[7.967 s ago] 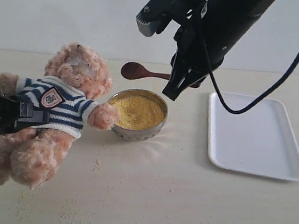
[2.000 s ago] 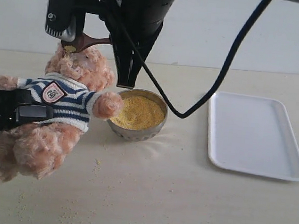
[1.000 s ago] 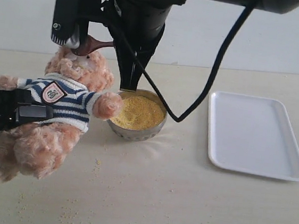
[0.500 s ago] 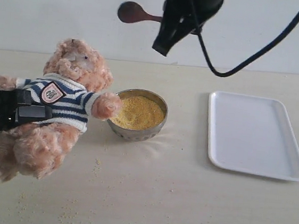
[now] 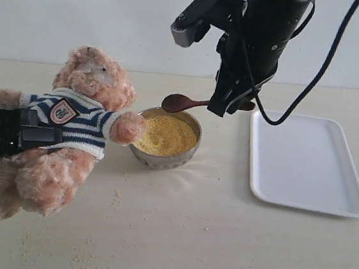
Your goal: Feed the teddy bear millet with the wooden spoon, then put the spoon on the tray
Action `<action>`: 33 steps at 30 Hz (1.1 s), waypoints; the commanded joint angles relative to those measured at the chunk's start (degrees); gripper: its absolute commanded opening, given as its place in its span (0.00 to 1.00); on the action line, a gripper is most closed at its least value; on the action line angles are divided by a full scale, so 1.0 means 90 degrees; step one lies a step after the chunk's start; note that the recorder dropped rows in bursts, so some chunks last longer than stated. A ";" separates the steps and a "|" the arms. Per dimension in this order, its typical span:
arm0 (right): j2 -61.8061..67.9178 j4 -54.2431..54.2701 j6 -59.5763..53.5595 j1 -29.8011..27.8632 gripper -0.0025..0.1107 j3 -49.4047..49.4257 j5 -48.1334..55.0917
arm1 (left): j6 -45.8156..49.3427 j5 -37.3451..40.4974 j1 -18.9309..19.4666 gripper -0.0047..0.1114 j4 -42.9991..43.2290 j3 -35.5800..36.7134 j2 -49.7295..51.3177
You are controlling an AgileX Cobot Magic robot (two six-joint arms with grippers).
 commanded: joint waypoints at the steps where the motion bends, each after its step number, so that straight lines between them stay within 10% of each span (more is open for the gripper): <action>1: 0.0235 -0.0036 -0.0045 -0.0023 0.02 -0.0017 -0.0123 | 0.0119 0.0061 0.0010 0.08 -0.0091 -0.0034 -0.0055; 33: 0.1162 -0.1848 0.0684 0.0750 0.02 -0.0017 -0.0717 | -0.0475 -0.0338 0.0010 0.08 -0.0091 -0.0034 -0.0055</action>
